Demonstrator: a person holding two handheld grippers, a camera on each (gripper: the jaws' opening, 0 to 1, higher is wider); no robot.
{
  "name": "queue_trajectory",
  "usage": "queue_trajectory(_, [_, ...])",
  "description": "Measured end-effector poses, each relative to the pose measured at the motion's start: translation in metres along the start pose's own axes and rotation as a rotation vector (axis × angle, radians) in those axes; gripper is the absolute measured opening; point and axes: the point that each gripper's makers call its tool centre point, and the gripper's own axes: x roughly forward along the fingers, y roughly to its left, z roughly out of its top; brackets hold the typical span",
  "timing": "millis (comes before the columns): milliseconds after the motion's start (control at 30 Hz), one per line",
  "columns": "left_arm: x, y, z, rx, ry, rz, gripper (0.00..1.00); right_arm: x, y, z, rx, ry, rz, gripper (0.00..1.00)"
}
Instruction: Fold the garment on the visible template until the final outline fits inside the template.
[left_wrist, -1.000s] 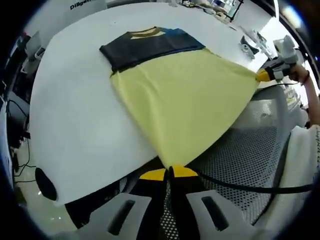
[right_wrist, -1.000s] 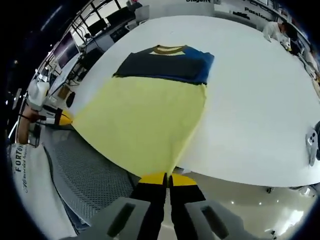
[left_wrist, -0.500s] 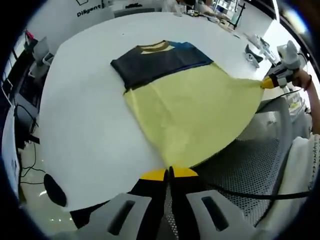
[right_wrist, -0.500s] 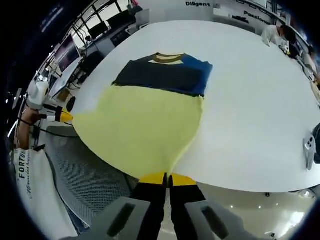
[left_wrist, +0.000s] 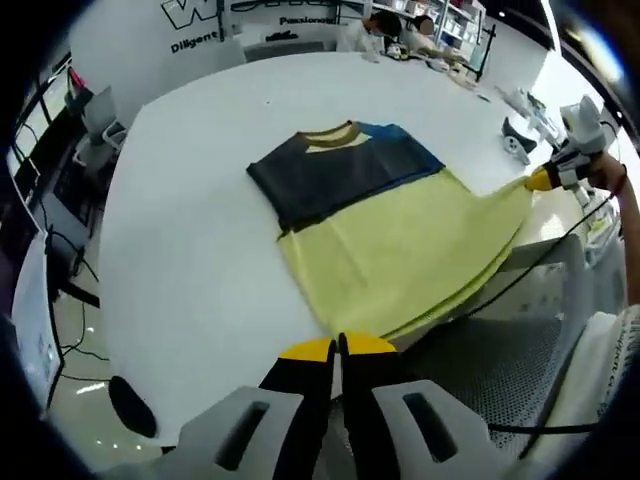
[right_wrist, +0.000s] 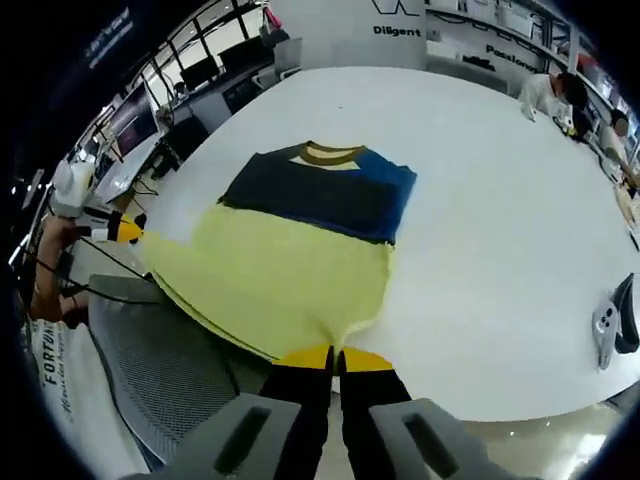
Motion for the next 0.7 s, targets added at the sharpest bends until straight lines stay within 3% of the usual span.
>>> queue_trajectory(267, [-0.003,0.014,0.026,-0.009,-0.057,0.058,0.05,-0.003,-0.007,0.022,0.034,-0.052,0.004,0.0])
queue_trajectory(367, [0.002,0.008,0.028,-0.016,-0.051,0.041,0.05,0.001,-0.006,0.024,0.027,-0.032,0.003,0.0])
queue_trajectory(567, [0.009,-0.004,0.005,-0.05,-0.029,0.0,0.05,0.011,-0.001,0.009,0.026,0.016,0.02,0.0])
queue_trajectory(700, [0.018,-0.012,-0.017,-0.049,0.025,-0.015,0.05,0.01,-0.002,0.006,0.033,0.031,0.015,0.0])
